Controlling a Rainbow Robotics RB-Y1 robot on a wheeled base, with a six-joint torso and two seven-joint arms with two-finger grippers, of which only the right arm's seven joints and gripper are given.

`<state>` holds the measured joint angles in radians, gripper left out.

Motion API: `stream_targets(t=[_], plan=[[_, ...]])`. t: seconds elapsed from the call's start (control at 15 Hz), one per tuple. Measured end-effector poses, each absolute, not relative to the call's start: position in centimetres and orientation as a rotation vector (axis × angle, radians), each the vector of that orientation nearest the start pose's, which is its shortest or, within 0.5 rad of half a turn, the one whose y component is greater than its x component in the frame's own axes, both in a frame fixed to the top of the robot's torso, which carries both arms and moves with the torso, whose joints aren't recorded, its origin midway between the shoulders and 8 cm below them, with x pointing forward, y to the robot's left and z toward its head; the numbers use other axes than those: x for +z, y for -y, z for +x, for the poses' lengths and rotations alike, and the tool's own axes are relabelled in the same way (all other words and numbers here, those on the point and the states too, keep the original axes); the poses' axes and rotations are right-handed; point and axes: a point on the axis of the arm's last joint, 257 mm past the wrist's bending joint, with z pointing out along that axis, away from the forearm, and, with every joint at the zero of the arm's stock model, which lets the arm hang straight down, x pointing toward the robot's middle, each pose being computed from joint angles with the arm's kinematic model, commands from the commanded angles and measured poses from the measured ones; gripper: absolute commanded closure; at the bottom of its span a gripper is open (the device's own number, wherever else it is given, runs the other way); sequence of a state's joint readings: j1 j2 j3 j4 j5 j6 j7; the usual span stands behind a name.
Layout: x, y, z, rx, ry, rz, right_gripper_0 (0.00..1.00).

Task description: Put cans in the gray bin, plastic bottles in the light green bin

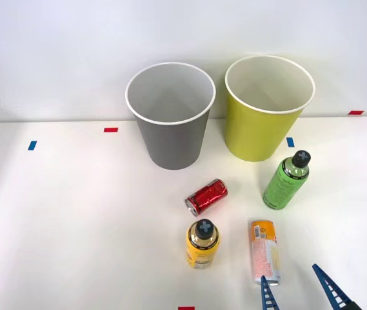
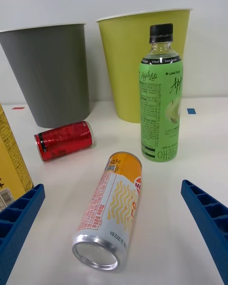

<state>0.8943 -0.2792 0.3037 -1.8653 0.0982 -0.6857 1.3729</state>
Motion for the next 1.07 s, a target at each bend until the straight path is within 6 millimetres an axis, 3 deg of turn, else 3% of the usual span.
stream_targets(t=[1.07], plan=[[-27.03,19.40,24.64,0.203,-1.508,-0.115,0.00]])
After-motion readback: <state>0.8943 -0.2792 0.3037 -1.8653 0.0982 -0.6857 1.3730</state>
